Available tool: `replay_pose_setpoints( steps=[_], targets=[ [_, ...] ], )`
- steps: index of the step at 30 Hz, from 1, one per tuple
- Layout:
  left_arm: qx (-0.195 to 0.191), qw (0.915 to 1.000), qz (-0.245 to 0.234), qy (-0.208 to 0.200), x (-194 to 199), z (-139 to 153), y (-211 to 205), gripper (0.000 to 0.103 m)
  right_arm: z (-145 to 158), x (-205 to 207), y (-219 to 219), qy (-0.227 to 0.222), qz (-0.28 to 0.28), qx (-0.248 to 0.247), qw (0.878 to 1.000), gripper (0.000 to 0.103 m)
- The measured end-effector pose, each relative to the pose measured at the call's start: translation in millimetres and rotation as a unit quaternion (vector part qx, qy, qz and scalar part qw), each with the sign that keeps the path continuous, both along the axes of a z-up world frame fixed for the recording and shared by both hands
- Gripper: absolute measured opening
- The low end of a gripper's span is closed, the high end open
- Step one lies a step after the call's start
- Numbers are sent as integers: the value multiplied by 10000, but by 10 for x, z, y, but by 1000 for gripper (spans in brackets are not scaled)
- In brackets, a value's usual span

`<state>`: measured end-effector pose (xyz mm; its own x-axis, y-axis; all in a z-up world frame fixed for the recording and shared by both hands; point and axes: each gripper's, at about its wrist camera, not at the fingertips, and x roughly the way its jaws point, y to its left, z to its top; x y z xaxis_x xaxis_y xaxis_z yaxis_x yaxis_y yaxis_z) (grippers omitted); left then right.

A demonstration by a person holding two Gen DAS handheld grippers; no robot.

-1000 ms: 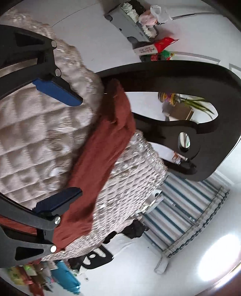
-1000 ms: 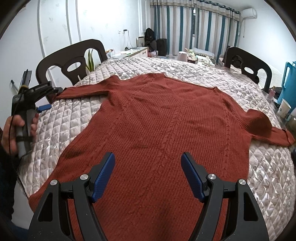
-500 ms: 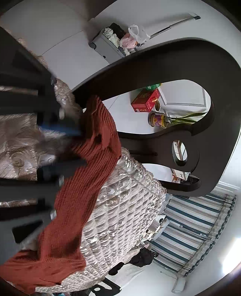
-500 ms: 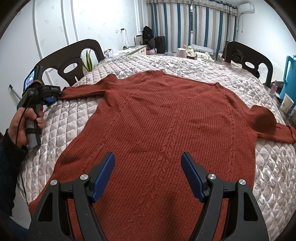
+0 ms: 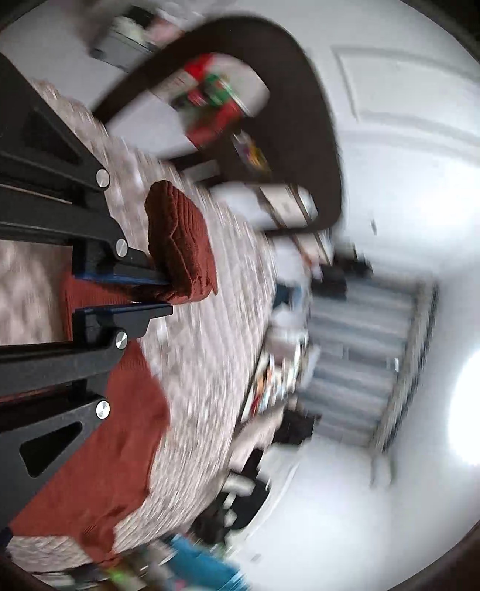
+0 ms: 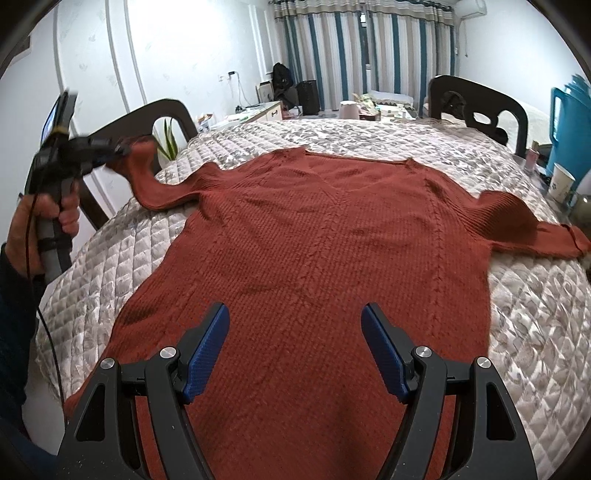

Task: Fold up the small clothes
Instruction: 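Carry the held sleeve across the sweater body and open the left tool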

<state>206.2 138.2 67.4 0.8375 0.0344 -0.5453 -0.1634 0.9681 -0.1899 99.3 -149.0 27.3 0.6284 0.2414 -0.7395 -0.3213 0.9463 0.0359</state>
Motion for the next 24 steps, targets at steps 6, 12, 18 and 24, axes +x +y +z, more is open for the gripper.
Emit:
replay_pose_setpoints(
  steps=[6,12,18,24],
  targets=[
    [219,9863,-1633,-43,260,27,-1094,11,35,-87,-219,-49,-265,42,9996,74],
    [194,9522,-2978,647,405,-472,-1847,13,7,-110,-477,61,-593,71,9982,74],
    [49,9355,-3494,516,72,-397,-1886,49,-7,-80,-659,130,-745,249,9968,74],
    [-179,9521,-3053,37,-110,-172,-1368,59,83,103,-630,37,-634,339,9974,74]
  ],
)
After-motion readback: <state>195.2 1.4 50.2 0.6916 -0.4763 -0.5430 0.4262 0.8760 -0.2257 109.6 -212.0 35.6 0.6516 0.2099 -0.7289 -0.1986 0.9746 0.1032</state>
